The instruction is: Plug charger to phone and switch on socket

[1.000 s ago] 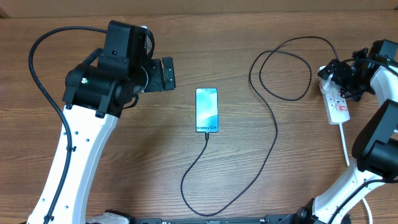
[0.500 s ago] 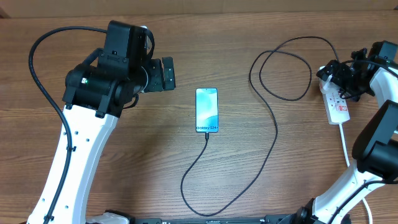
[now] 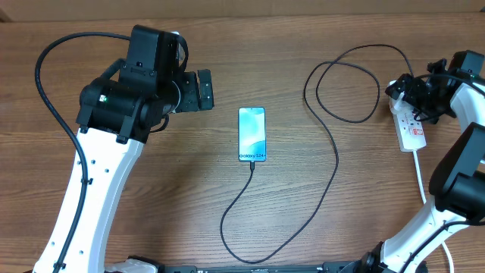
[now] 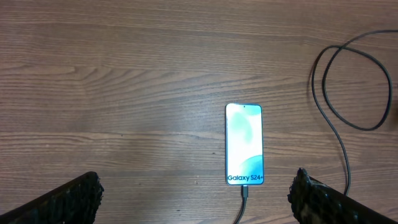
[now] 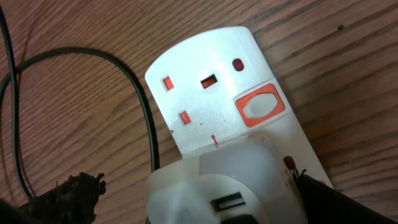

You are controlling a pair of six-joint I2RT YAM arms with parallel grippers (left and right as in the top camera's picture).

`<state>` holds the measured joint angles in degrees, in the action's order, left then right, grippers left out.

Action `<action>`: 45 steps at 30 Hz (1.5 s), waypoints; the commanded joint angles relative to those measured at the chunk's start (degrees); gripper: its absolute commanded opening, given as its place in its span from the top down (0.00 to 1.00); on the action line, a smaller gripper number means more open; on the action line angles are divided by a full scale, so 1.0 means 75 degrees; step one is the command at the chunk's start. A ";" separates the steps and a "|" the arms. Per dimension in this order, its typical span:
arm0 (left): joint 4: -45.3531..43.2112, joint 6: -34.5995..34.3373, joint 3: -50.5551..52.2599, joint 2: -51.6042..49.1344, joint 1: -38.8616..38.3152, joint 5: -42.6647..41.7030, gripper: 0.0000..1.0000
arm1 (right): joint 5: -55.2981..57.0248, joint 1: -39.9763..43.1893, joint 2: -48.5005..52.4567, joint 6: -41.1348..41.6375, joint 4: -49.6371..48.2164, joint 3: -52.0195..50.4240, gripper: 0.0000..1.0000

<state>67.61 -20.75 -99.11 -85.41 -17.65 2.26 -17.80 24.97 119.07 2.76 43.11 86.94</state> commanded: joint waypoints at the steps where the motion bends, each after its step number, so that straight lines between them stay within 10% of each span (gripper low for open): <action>1: -0.0017 0.0143 -0.0096 -0.0055 -0.0050 0.0099 0.00 | -0.0699 -0.0329 0.0216 0.0373 0.0396 -0.0924 0.00; 45: -0.0015 0.0146 -0.0096 -0.0055 -0.0050 0.0099 0.00 | -0.1338 0.0621 0.0213 0.0003 0.0184 0.0221 0.00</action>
<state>67.61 -20.78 -99.11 -85.41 -17.65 2.26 -25.30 30.46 119.50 3.73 44.80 87.55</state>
